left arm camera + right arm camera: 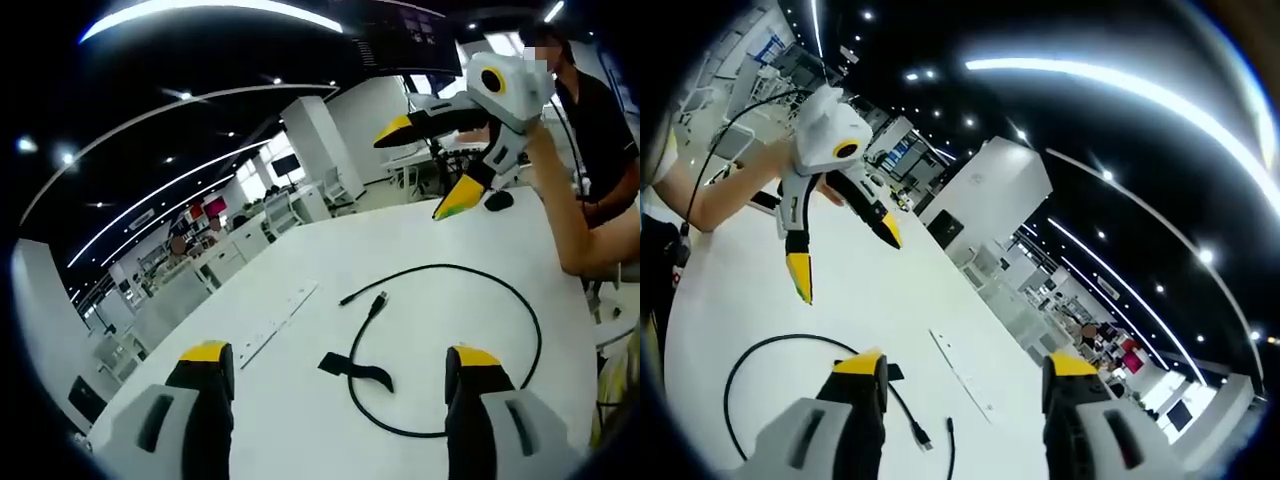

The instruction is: Find the charging cable on the desk, coil it up and secure with Velcro.

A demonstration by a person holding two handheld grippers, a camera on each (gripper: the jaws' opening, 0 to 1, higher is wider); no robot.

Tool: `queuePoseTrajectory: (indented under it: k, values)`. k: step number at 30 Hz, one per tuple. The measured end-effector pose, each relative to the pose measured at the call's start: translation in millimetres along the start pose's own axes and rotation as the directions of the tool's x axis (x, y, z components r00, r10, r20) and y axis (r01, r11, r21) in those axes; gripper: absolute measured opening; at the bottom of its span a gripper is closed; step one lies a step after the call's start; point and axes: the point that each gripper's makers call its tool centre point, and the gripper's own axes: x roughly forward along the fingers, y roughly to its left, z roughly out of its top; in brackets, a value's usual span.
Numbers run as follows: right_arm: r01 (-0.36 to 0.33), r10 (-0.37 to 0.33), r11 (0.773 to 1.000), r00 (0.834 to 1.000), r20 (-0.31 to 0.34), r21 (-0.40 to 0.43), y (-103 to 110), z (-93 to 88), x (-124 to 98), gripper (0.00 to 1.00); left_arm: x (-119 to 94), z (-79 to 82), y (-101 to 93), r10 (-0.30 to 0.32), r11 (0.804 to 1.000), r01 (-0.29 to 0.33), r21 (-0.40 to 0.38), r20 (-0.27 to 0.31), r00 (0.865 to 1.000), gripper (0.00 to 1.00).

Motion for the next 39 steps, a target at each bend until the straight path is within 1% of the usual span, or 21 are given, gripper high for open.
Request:
queuePoseTrajectory:
  k: [5,6,8,12,15,17,20,22,31,36,39]
  values:
    - [0.006,-0.006,1.000,1.000,0.007,-0.002,-1.1,0.9,-3.0,0.63,12.2,-7.9,-1.8,-0.009,1.000,0.009,0.002,-0.020,1.000,0.81]
    - [0.012,-0.012,1.000,1.000,0.011,0.001,-2.8,0.1,-5.1,0.63,17.6,-13.3,-3.3,-0.019,1.000,0.019,-0.008,-0.031,0.999,0.81]
    - [0.021,-0.021,1.000,1.000,0.009,0.004,-4.1,-0.3,-6.7,0.63,23.0,-18.6,-4.2,-0.027,0.999,0.026,-0.028,-0.037,0.999,0.81]
    - [0.033,-0.033,0.999,0.999,0.003,0.001,-3.9,0.7,-8.2,0.62,29.6,-31.5,-3.1,-0.048,0.997,0.045,-0.060,-0.049,0.998,0.71]
    - [0.037,-0.037,0.999,0.999,0.002,0.000,-1.9,2.7,-9.0,0.62,35.9,-42.4,0.2,-0.057,0.994,0.050,-0.101,-0.062,0.996,0.72]
    - [0.038,-0.038,0.999,0.999,0.004,-0.001,-0.4,4.9,-9.3,0.62,36.9,-48.2,-0.7,-0.065,0.990,0.057,-0.127,-0.056,0.996,0.72]
    - [0.038,-0.038,0.999,0.999,0.004,-0.003,3.2,8.2,-9.5,0.62,39.3,-60.8,-2.2,-0.087,0.987,0.075,-0.142,-0.080,0.993,0.72]
    - [0.038,-0.038,0.999,0.999,0.002,-0.004,4.8,9.9,-8.9,0.62,40.5,-67.5,-2.8,-0.092,0.985,0.076,-0.153,-0.098,0.991,0.71]
    - [0.024,-0.024,1.000,1.000,-0.009,-0.014,11.8,13.8,-4.4,0.62,45.3,-84.4,-3.9,-0.117,0.976,0.090,-0.198,-0.131,0.984,0.69]
    - [0.028,-0.028,1.000,0.999,-0.020,-0.015,11.8,15.5,-2.9,0.62,45.1,-96.4,-0.2,-0.118,0.970,0.081,-0.231,-0.150,0.982,0.63]
    - [0.029,-0.030,0.999,0.999,-0.020,-0.012,12.1,16.9,-2.4,0.62,46.4,-100.9,-0.3,-0.124,0.964,0.082,-0.252,-0.154,0.980,0.62]
